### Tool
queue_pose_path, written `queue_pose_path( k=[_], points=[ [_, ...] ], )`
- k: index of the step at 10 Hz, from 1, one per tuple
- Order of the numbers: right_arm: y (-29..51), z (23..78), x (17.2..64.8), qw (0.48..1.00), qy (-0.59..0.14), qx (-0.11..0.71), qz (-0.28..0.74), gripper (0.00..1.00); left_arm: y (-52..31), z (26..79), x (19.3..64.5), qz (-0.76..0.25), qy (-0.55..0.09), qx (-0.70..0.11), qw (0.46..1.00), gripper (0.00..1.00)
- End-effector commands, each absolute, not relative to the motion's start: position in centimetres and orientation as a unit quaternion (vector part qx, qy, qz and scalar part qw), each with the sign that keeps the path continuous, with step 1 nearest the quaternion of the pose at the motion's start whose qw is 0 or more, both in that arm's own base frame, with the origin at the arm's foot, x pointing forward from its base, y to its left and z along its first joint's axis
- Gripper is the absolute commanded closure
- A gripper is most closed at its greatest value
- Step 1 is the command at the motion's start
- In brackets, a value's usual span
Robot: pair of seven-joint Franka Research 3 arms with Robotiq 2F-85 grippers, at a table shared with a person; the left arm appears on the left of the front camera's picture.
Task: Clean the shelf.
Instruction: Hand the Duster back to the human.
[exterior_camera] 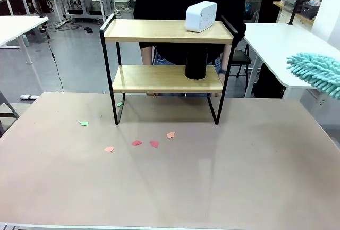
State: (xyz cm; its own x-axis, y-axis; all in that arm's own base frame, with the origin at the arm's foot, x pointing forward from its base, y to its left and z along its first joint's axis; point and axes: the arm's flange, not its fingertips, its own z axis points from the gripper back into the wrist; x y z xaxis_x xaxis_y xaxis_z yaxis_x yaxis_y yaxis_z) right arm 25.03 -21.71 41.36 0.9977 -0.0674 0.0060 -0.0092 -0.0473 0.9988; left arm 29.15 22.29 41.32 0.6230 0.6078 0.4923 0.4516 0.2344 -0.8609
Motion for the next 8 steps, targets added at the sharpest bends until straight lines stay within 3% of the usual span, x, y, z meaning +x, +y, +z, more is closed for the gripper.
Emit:
queue_pose_path(
  k=[1, 2, 3, 5, 7, 8],
  points=[
    [-22.1, 42.0, 25.0, 0.681, -0.035, 0.731, -0.014, 0.95, 21.7, 41.2, 28.7, 0.050, -0.435, -0.615, 0.655, 0.00],
    [-22.1, 42.0, 25.0, 0.681, -0.035, 0.731, -0.014, 0.95, 21.7, 41.2, 28.7, 0.050, -0.435, -0.615, 0.655, 0.00],
    [-21.7, 41.4, 25.0, 0.690, -0.026, 0.723, -0.021, 0.88, 22.3, 41.3, 29.1, 0.059, -0.430, -0.616, 0.657, 0.00],
    [-21.5, 50.8, 24.8, 0.773, -0.035, 0.624, 0.111, 0.88, 15.9, 46.3, 30.8, -0.124, -0.325, -0.664, 0.662, 0.00],
    [-13.0, 57.8, 25.3, 0.789, 0.027, 0.549, 0.276, 0.88, 6.2, 51.2, 30.7, -0.276, -0.241, -0.665, 0.651, 0.00],
    [-9.7, 58.7, 25.0, 0.792, 0.050, 0.523, 0.311, 0.88, 2.6, 51.9, 30.1, -0.307, -0.199, -0.664, 0.652, 0.00]
  ],
)
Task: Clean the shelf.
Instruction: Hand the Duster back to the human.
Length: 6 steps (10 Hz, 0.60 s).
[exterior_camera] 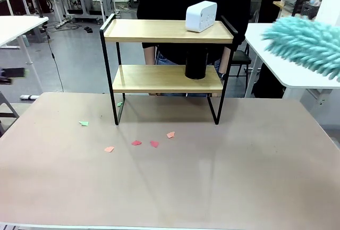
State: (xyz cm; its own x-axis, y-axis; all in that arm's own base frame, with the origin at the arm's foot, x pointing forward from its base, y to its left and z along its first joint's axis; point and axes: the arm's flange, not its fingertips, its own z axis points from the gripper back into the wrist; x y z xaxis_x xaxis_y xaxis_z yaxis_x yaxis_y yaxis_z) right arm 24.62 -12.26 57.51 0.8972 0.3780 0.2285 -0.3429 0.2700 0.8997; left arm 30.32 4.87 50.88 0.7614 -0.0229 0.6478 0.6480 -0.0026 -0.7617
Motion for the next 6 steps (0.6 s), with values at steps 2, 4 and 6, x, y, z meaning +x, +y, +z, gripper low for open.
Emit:
queue_pose_path(
  k=[2, 4, 6],
  points=[
    [-2.8, 57.5, 24.1, 0.781, 0.109, 0.488, 0.374, 0.88, -3.9, 51.1, 27.5, -0.349, -0.164, -0.655, 0.650, 0.00],
    [0.6, 54.9, 22.7, 0.768, 0.127, 0.490, 0.392, 0.88, -6.5, 48.8, 26.5, -0.331, -0.176, -0.639, 0.671, 0.00],
    [0.1, 58.3, 23.4, 0.780, 0.117, 0.488, 0.374, 0.88, -6.4, 50.7, 27.4, -0.358, -0.144, -0.640, 0.665, 0.00]
  ],
)
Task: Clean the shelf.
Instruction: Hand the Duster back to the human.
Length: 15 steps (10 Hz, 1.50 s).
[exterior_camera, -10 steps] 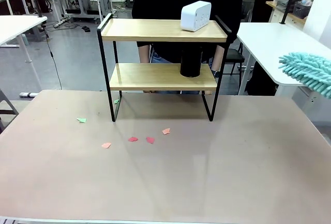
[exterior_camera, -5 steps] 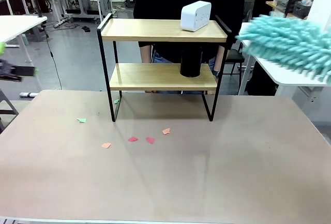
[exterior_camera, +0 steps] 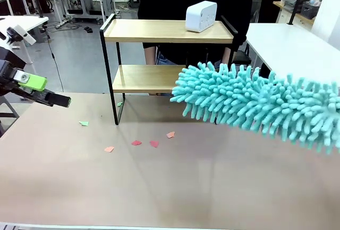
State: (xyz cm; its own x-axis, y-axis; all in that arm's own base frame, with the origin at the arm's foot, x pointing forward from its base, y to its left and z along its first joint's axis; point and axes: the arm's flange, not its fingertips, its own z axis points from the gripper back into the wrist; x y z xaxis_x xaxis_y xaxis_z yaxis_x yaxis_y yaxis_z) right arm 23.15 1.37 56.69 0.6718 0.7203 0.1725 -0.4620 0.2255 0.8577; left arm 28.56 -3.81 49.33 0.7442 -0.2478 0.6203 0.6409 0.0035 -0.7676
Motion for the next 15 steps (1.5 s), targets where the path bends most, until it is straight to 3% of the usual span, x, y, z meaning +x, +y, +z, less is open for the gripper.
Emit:
queue_pose_path(
  k=[1, 2, 3, 8, 12, 15],
  points=[
    [1.9, 56.2, 23.0, 0.769, 0.139, 0.489, 0.387, 0.88, -6.4, 50.7, 27.4, -0.358, -0.144, -0.640, 0.665, 0.00],
    [4.0, 55.9, 24.2, 0.778, 0.213, 0.437, 0.398, 0.88, -3.8, 49.3, 28.6, -0.322, -0.156, -0.628, 0.691, 0.00],
    [8.1, 57.4, 26.8, 0.782, 0.236, 0.374, 0.438, 0.88, -7.8, 50.1, 30.8, -0.319, -0.144, -0.616, 0.706, 0.00],
    [16.8, 58.0, 31.3, 0.705, 0.325, 0.324, 0.541, 0.88, -17.7, 47.6, 33.9, -0.340, -0.015, -0.575, 0.744, 0.00],
    [19.2, 56.3, 33.0, 0.686, 0.286, 0.375, 0.554, 0.88, -21.4, 46.1, 32.3, -0.391, 0.045, -0.559, 0.729, 0.00],
    [18.2, 55.5, 33.5, 0.701, 0.274, 0.393, 0.528, 0.88, -21.7, 45.8, 31.2, -0.424, 0.077, -0.577, 0.694, 0.00]
  ],
)
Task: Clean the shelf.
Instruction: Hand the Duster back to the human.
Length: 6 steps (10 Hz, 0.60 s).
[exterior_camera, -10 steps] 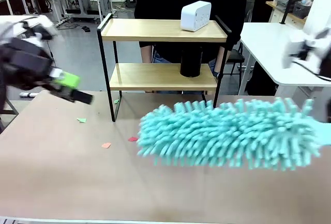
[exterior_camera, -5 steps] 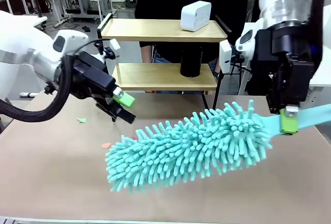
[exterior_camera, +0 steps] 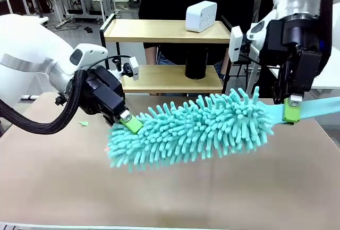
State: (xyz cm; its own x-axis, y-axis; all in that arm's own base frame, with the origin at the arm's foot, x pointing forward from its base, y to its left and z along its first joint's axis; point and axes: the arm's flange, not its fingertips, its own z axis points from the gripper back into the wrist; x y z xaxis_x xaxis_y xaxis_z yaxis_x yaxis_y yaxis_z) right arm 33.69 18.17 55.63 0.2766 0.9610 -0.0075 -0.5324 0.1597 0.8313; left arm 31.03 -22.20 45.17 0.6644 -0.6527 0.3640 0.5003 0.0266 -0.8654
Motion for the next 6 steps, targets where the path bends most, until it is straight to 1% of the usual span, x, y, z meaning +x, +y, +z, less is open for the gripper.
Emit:
queue_pose_path(
  k=[1, 6],
  points=[
    [18.15, 55.30, 33.55, 0.700, 0.271, 0.399, 0.527, 0.88, -21.80, 45.93, 30.63, -0.432, 0.072, -0.576, 0.690, 0.00],
    [18.08, 54.71, 33.54, 0.688, 0.274, 0.409, 0.533, 0.88, -22.27, 45.89, 29.90, -0.447, 0.076, -0.582, 0.675, 0.00]
  ],
)
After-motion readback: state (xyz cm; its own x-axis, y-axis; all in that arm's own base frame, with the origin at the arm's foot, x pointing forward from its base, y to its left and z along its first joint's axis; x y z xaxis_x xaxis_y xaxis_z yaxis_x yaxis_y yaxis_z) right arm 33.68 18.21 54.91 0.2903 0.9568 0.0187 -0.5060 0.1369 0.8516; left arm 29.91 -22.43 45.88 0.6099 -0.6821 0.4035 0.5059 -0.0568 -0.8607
